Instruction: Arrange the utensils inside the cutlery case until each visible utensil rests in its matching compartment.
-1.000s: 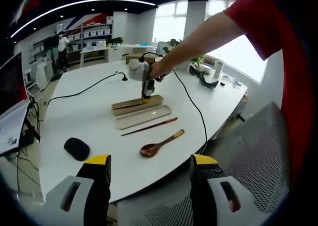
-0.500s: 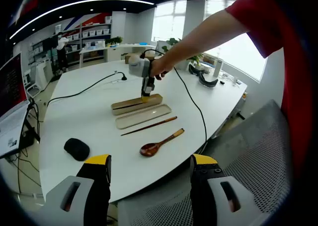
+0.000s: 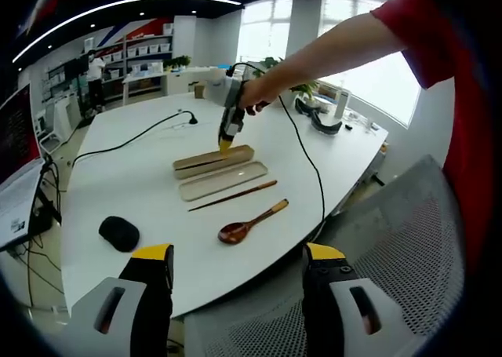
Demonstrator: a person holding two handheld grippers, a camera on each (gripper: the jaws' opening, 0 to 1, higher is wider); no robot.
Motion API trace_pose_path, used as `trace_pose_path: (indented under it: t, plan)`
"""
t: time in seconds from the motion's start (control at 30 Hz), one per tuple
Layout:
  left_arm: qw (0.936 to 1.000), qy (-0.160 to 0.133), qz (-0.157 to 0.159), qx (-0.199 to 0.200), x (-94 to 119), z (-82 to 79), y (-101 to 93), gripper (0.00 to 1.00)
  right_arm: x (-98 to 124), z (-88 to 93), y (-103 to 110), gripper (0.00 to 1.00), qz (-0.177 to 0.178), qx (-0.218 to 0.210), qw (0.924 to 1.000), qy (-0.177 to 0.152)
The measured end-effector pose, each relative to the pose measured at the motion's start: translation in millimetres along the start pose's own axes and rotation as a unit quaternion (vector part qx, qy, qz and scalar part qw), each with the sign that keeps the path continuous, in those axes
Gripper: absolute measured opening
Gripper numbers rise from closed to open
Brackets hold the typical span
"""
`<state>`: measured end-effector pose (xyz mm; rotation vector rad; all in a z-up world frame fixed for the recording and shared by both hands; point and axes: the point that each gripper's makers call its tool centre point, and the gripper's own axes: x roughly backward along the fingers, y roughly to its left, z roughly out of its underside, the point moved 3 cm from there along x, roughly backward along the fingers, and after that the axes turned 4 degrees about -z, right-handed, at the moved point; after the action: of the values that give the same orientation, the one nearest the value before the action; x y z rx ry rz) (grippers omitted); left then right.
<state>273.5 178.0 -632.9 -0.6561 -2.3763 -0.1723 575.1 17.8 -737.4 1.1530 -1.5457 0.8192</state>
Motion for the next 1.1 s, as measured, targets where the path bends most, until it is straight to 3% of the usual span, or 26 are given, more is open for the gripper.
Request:
trace_pose_path:
  t: [0.13,0.43,0.73,0.93,1.1]
  plan:
    - [0.9997,-0.004,0.021,0.006,1,-0.4,-6.2,0.75,12,-2.7,-1,0.19,0.009,0.009,0.9998,-0.015]
    - [0.9996,-0.010,0.026,0.007,-1,-1.9,-8.4,0.85,30,-7.4,4,0.24,0.028,0.045,0.9979,-0.038]
    - [0.9997,-0.004,0.022,0.004,-2,1.8,-8.3,0.83,53,-10.4,28,0.24,0.038,0.086,0.9924,-0.079]
    - [0.9995,0.010,0.027,-0.008,-2,6.2,-11.2,0.81,64,-4.7,31,0.25,0.043,0.111,0.9892,-0.086]
    - [0.9997,0.005,0.024,-0.006,-1,5.5,-11.4,0.81,75,-0.4,47,0.24,0.054,0.142,0.9843,-0.089]
